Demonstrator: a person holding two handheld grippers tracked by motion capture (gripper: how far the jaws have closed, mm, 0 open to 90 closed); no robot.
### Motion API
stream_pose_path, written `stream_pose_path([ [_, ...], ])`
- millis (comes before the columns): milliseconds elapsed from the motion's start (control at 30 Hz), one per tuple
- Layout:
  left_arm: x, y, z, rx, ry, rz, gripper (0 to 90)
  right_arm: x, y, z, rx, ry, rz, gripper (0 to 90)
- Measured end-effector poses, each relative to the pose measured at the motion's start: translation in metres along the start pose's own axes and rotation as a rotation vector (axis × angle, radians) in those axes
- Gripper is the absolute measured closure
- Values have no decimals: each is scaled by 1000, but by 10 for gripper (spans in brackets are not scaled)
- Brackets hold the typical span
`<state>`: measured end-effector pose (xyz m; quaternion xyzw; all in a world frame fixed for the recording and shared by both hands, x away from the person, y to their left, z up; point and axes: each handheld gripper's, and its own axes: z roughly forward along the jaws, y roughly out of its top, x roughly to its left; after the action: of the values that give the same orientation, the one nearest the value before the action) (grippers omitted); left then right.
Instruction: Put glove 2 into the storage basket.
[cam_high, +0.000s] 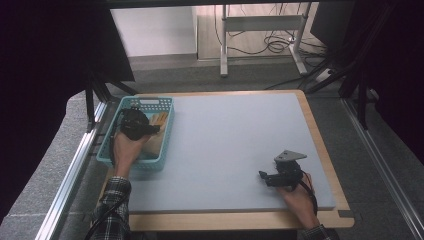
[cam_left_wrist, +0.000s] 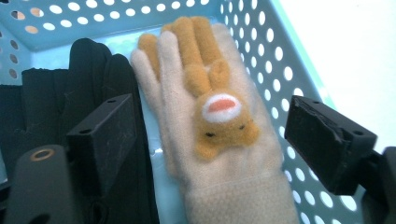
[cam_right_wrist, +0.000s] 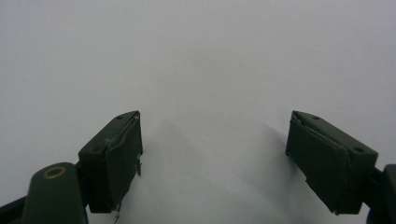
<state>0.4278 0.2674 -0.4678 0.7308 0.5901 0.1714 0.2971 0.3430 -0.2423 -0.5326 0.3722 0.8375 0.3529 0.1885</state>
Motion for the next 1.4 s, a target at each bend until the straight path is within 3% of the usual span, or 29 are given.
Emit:
stream_pose_path([
  [133,3,-2,-5,-2,-6,12,130,0,0,0,0,1,1,179],
  [333,6,-6,-12,-28,-23,-7,97,0,0,0,1,0,0,179],
  [800,6,-11,-31,-75,-54,-1,36,0,0,0,0,0,-1,179],
  [967,2,-13,-37,-85,-63,21,25,0,0,0,1,0,-1,179],
  [1100,-2,-14,-39,-76,-45,51,18,0,0,0,1,0,-1,179],
  [1400,-12,-18,-46,-105,-85,71,17,0,0,0,1,0,-1,179],
])
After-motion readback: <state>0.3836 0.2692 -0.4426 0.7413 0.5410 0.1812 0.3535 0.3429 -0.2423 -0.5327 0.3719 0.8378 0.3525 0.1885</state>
